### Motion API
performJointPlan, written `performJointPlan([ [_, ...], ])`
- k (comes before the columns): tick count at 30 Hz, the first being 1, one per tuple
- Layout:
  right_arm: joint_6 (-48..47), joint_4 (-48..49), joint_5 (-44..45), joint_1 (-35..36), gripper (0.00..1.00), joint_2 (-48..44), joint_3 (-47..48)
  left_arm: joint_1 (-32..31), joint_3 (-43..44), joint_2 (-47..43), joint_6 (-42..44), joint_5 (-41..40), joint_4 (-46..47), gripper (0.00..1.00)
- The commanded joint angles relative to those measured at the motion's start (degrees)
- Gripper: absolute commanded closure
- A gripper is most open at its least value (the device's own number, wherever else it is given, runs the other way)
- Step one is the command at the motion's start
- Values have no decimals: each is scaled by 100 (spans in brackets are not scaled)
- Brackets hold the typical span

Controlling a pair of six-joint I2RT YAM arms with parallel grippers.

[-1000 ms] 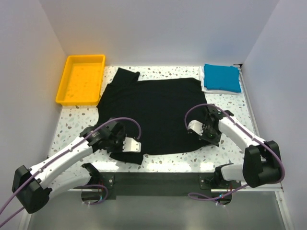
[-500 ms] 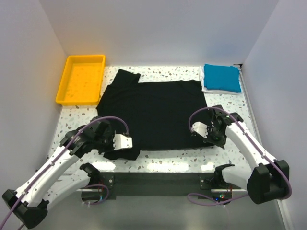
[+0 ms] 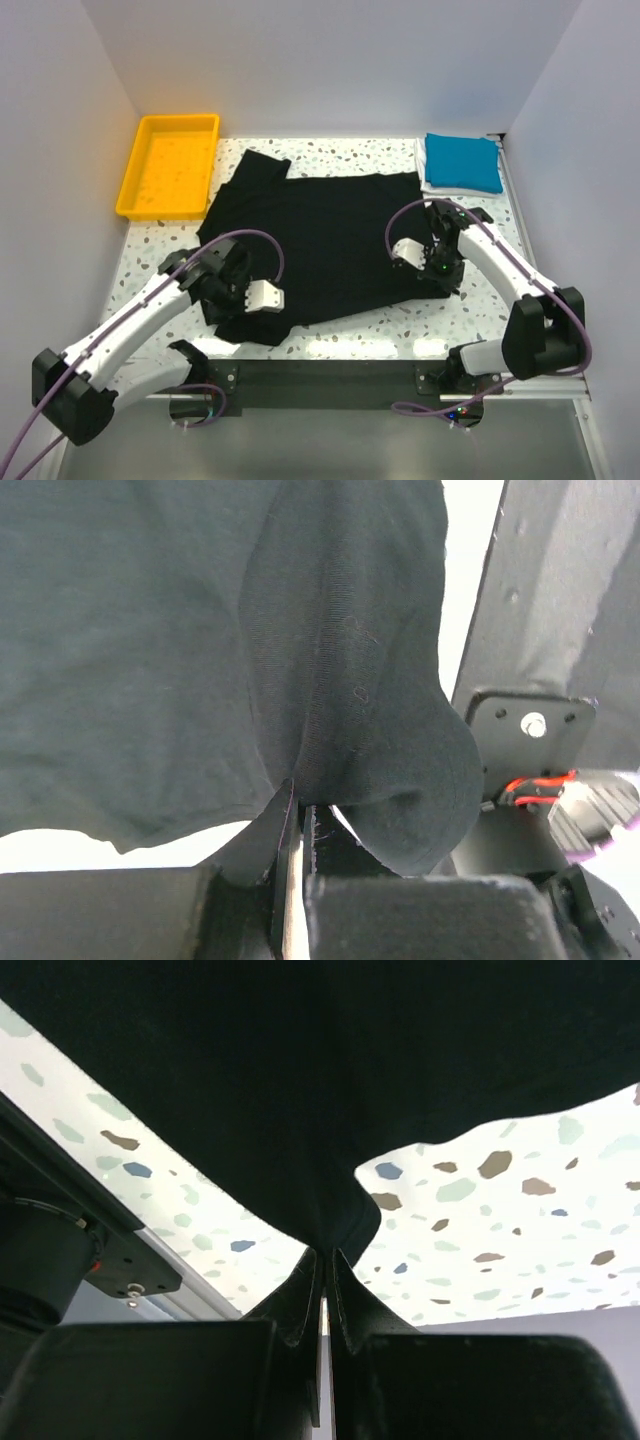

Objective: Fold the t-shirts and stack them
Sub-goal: Fold the tshirt

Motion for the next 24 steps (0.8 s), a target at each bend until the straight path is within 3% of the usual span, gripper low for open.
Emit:
performJointPlan([
  [1, -183, -2, -67, -10, 100, 270, 323, 303, 405, 519, 776, 271, -210, 100],
  [9, -368, 51, -49, -115, 100, 981, 841, 1586, 1935, 2487, 2122, 562, -825, 99],
  [24, -491, 218, -58, -554, 100, 2582, 1975, 1983, 3332, 4448, 2729, 447, -817, 93],
])
